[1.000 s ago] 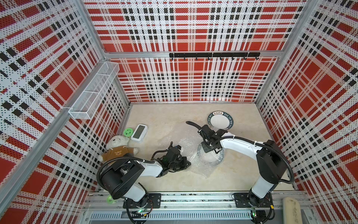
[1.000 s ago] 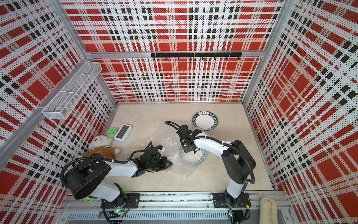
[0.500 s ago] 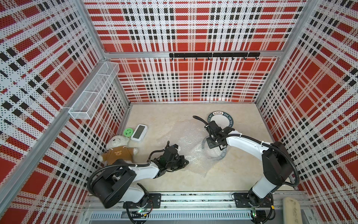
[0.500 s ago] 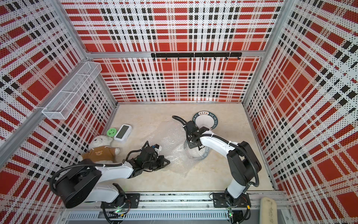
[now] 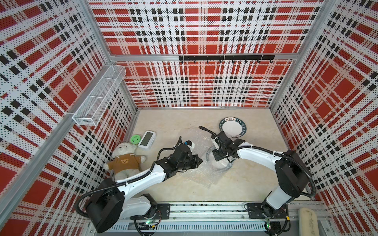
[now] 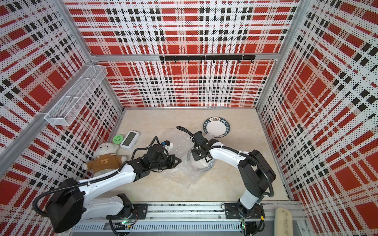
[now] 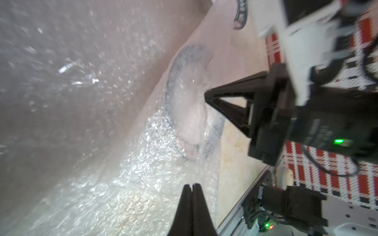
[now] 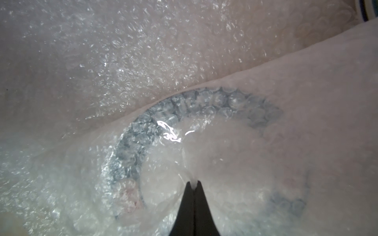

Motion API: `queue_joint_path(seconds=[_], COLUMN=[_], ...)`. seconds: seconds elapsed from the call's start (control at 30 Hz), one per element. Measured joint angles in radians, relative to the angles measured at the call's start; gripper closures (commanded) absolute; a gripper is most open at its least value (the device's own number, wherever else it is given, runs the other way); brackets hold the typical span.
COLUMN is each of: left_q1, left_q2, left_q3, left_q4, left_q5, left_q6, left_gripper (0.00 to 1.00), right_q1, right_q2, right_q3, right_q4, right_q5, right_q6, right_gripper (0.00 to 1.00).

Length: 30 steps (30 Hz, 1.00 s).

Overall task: Unpack dinner plates from bubble wrap
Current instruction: Unwrap the bubble wrap.

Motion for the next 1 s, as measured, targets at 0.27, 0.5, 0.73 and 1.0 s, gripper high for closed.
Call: queue_joint_path(seconds=[0.27, 0.5, 0.73, 1.0], left_q1=[-0.015, -0.015, -0.015, -0.015], left_q2=[0.182, 0.261, 0.250, 0.240], left_q3=[0.022, 0.021, -0.052, -0.081], left_q4=[0.019, 0.065, 0.113, 0.155], left_q5=[-0.017, -0.043, -0.069, -0.089], left_q6=[0.016, 0.016, 0.000, -0.031], left_gripper=[1.00, 1.00, 1.00, 1.00], right_q1=[0.010, 0.011, 0.000, -0.054], right_q2=[0.008, 0.008, 0.007, -0.025], right_q3=[0.000, 0.000, 0.000, 0.000], right_q4=[0.014, 0.014, 0.011, 0.013], right_q5=[-0.023, -0.020, -0.004, -0.080], right_q6=[0.000, 0.000, -0.008, -0.007], right_gripper=[1.00, 1.00, 0.99, 0.98])
